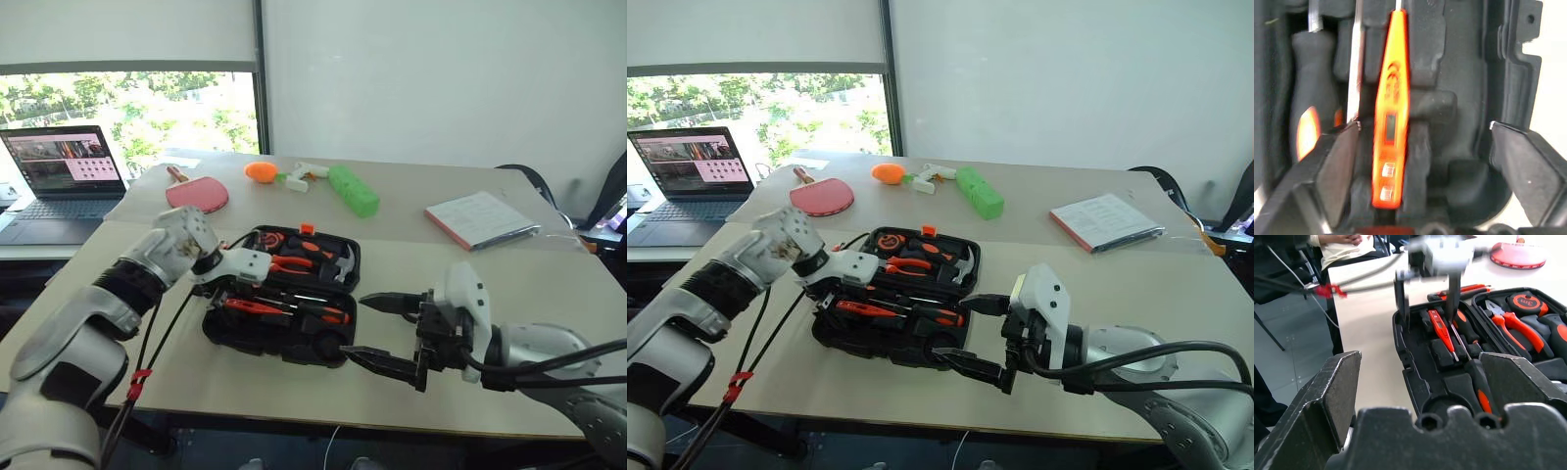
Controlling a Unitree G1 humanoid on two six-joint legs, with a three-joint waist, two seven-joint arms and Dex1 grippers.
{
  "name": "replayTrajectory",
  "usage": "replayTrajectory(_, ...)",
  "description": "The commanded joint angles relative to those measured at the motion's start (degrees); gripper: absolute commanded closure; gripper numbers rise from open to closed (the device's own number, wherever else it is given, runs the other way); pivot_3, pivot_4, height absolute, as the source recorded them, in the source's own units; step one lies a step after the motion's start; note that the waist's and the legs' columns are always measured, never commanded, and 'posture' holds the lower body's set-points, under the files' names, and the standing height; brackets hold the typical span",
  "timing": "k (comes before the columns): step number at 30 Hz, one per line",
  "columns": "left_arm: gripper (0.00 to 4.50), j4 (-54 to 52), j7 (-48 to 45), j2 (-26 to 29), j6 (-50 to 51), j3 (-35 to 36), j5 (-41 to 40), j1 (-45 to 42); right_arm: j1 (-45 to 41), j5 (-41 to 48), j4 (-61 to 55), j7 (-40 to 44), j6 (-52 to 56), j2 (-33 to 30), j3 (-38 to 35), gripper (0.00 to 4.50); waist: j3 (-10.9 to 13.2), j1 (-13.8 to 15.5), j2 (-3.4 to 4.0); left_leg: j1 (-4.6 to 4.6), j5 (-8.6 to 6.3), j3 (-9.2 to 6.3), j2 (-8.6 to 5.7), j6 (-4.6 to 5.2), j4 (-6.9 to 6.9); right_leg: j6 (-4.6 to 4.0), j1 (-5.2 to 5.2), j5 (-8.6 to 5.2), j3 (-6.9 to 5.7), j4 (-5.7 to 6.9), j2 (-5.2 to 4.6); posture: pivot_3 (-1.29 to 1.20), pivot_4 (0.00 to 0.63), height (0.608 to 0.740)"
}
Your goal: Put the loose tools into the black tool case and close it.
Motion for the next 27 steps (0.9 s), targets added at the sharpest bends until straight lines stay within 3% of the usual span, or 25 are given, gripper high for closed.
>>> replayTrajectory(1, 0.61, -2.06, -0.17, 1.98, -0.26, -1.47, -3.60, -2.54, 0.04, -0.47, -0.36, 0.70, -1.94, 0.40, -0.73, 0.00, 0.00, -0.02, 0.01, 0.01, 0.00, 0.00, 0.00, 0.00, -0.01, 0.00, 0.01, 0.00, 0.00, -0.01, 0.00, 0.00, 0.150, 0.738)
replayTrajectory(3, 1.17, -1.86, -0.17, 2.38, -1.69, -2.08, -3.59, -2.49, -0.13, -0.70, -0.23, 0.83, -1.88, 0.54, -0.54, 0.00, 0.00, -0.03, 0.01, 0.01, 0.00, 0.00, 0.00, 0.00, -0.01, 0.00, 0.01, 0.00, 0.00, -0.01, 0.00, 0.00, 0.150, 0.738)
replayTrajectory(11, 4.28, 2.09, -0.16, -2.53, -6.29, 1.62, 3.32, 0.74, -0.71, -0.62, -0.11, 0.81, -1.48, 0.64, -0.46, 0.00, 0.00, 0.01, 0.00, 0.00, 0.00, 0.04, -0.01, 0.00, 0.00, 0.00, 0.01, 0.00, 0.00, -0.01, 0.00, 0.00, 0.150, 0.738)
replayTrajectory(12, 4.45, 2.46, -0.16, -3.02, -6.47, 2.03, 3.90, 0.88, -0.75, -0.52, -0.12, 0.79, -1.43, 0.59, -0.53, 0.00, 0.00, 0.00, 0.00, 0.00, 0.00, 0.04, -0.01, 0.00, 0.00, 0.00, 0.01, 0.00, 0.00, -0.01, 0.00, 0.00, 0.150, 0.738)
replayTrajectory(19, 4.45, 5.02, 0.14, -6.15, -7.51, 4.79, 8.37, 1.49, -0.72, -0.01, -0.27, 0.50, -1.19, 0.50, -0.74, 0.00, 0.00, -0.02, 0.00, 0.00, 0.00, 0.03, -0.01, 0.00, -0.01, 0.00, 0.00, 0.00, 0.00, -0.02, 0.01, 0.00, 0.150, 0.738)
replayTrajectory(27, 4.45, 6.89, -0.17, -7.05, -6.77, 6.19, 7.95, 0.01, -0.44, 0.11, -0.40, 0.26, -1.08, 0.43, -0.73, 0.00, 0.00, -0.03, 0.00, 0.00, 0.00, 0.02, 0.00, 0.00, -0.01, 0.00, 0.00, 0.00, 0.00, -0.02, 0.01, 0.00, 0.150, 0.738)
